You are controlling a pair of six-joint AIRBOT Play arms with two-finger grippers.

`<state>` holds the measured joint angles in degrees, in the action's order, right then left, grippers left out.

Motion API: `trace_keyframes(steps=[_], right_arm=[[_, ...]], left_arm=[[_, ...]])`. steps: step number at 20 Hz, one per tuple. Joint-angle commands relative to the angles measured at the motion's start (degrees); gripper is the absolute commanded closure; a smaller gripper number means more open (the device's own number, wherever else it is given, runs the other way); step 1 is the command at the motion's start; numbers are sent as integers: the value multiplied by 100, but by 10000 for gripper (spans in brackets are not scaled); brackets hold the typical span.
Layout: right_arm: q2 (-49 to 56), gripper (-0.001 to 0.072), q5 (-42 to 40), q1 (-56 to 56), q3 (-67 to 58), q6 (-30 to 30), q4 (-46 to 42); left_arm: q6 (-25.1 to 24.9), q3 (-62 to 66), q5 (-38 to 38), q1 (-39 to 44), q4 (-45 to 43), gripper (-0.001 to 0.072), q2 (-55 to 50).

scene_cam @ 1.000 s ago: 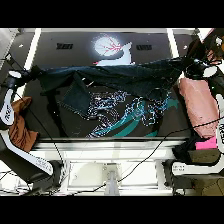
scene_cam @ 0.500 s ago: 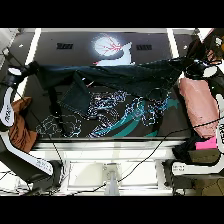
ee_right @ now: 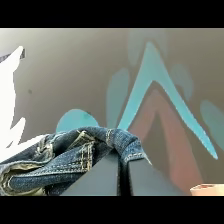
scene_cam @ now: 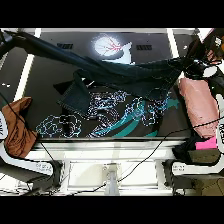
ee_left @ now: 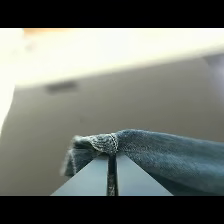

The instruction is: Fold the clothes and pants, and hang the long-sleeved shirts on hangers.

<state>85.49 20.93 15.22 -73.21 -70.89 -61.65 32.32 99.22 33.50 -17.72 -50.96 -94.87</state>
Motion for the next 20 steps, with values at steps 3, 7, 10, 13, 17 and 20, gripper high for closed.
trace_keyframes(steps=[3, 7, 10, 13, 17, 20], right_arm=[[0, 678, 243, -4, 0, -7, 9], [0, 678, 297, -4, 0, -7, 9], [-2, 677, 293, -4, 0, -4, 9], [-4, 659, 232, -4, -2, -7, 11], [-39, 113, 168, -2, -2, -7, 9], [-310, 113, 216, 17, -2, -7, -17]], left_arm=[[1322, -1255, 1628, 26, -1882, 682, 107], [2437, -1891, 2347, 24, -4019, 677, 101], [2629, -1884, 2463, 13, -4142, 677, 144], [2629, -1860, 2459, 87, -4144, 675, 221], [2627, -1856, 2435, 94, -4144, 664, 417], [2697, -1849, 2135, 94, -4144, 503, 758]])
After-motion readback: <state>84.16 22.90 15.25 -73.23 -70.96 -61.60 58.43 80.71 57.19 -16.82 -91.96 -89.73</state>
